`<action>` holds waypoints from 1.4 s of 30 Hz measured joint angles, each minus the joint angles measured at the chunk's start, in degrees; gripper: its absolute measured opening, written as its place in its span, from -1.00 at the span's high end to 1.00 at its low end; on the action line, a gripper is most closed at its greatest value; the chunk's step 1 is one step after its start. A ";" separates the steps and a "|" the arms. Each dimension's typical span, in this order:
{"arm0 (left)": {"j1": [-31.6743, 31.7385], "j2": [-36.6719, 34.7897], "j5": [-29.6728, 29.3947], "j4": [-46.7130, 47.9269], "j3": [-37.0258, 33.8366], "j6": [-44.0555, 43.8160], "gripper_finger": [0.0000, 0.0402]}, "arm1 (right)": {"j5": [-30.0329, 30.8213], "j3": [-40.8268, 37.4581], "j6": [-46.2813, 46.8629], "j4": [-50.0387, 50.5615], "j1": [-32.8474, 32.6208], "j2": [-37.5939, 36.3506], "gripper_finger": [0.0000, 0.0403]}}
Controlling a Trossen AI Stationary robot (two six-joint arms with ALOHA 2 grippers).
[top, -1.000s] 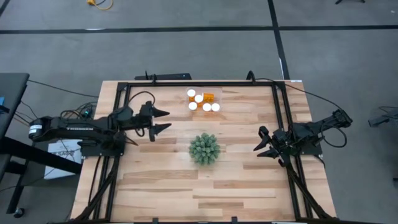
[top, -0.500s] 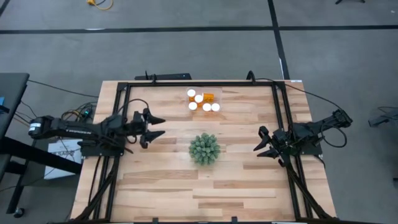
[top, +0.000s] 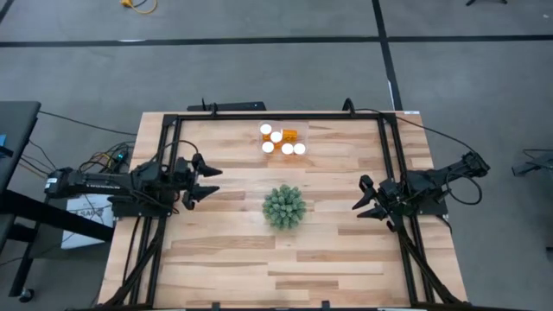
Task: Pick and place pill bottles into a basket
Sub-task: Return to Home Position
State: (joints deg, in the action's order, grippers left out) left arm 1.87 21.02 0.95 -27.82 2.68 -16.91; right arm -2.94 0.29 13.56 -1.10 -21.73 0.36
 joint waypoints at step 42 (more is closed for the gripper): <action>0.02 -20.90 3.79 31.68 0.15 11.86 -0.38 | 0.00 0.01 -0.02 0.00 0.02 0.01 0.41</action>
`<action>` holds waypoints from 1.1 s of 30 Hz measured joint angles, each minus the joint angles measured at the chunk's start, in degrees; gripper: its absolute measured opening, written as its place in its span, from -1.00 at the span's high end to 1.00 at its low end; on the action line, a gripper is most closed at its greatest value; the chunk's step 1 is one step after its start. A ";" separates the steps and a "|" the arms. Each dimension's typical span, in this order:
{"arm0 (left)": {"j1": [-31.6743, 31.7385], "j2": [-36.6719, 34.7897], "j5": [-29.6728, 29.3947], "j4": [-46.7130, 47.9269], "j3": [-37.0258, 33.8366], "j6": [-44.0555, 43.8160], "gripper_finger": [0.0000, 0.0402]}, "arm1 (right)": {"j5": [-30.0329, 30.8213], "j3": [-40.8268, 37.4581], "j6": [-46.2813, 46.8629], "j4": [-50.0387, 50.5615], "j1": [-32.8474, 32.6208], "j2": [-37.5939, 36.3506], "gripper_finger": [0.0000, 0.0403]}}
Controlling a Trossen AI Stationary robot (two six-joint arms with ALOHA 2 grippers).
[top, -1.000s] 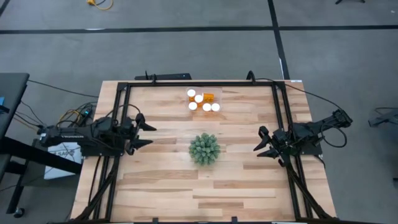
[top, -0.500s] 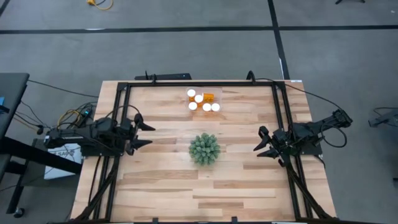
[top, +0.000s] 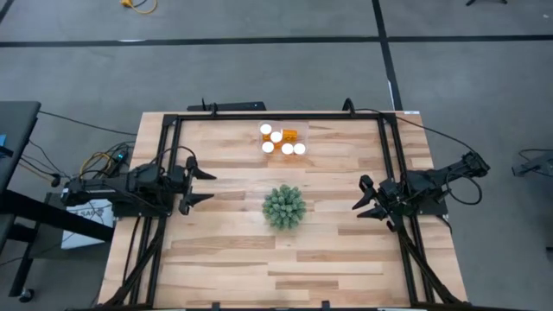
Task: Pick and place pill bottles into a basket
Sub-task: Return to Home Position
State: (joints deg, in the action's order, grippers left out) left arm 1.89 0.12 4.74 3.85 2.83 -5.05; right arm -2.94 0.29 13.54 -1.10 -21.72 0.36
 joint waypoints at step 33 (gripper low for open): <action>0.00 0.13 -5.14 0.79 -0.06 2.33 -0.38 | 0.00 -0.01 0.02 0.00 -0.02 0.00 0.41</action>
